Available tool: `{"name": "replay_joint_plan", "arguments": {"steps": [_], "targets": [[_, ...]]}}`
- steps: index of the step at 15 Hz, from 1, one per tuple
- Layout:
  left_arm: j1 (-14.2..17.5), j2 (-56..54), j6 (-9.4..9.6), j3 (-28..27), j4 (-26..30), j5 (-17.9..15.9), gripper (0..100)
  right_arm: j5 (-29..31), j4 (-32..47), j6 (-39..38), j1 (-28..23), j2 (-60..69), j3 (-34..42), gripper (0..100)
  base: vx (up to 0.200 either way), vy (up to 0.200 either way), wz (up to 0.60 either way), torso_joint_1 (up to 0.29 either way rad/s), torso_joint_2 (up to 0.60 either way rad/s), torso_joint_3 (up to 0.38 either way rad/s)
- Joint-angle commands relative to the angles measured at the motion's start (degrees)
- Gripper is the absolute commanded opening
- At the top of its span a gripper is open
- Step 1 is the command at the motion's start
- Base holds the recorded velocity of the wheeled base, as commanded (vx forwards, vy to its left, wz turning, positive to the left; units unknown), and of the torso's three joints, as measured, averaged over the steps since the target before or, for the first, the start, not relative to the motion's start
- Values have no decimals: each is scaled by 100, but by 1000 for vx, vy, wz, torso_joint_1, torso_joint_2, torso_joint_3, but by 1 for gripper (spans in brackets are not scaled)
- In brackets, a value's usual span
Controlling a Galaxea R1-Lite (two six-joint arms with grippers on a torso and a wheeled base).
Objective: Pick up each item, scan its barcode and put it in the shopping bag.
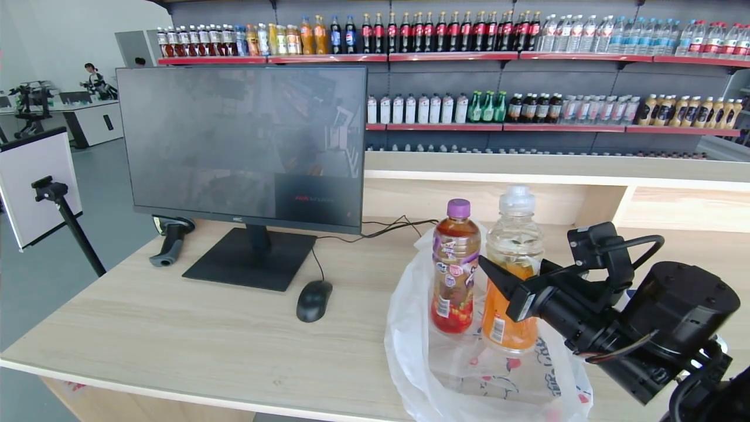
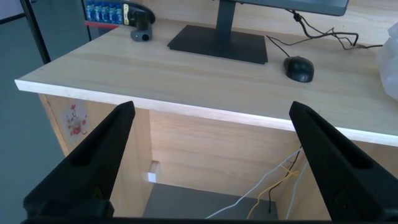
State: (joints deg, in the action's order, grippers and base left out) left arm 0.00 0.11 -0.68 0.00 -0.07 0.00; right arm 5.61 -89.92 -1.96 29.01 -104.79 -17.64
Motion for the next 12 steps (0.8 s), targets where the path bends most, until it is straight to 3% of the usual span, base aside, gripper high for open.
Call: {"name": "replay_joint_plan", "arguments": {"steps": [1,12], "targets": [[0,-2,-2,0,-1,0,100,11,-8,3,-1,-33,-29,0,0,0,0,0,0,0],[0,-2,-11,0,-1,0,100,28,-8,-67,-10,126,481,0,0,0,0,0,0,0]]}}
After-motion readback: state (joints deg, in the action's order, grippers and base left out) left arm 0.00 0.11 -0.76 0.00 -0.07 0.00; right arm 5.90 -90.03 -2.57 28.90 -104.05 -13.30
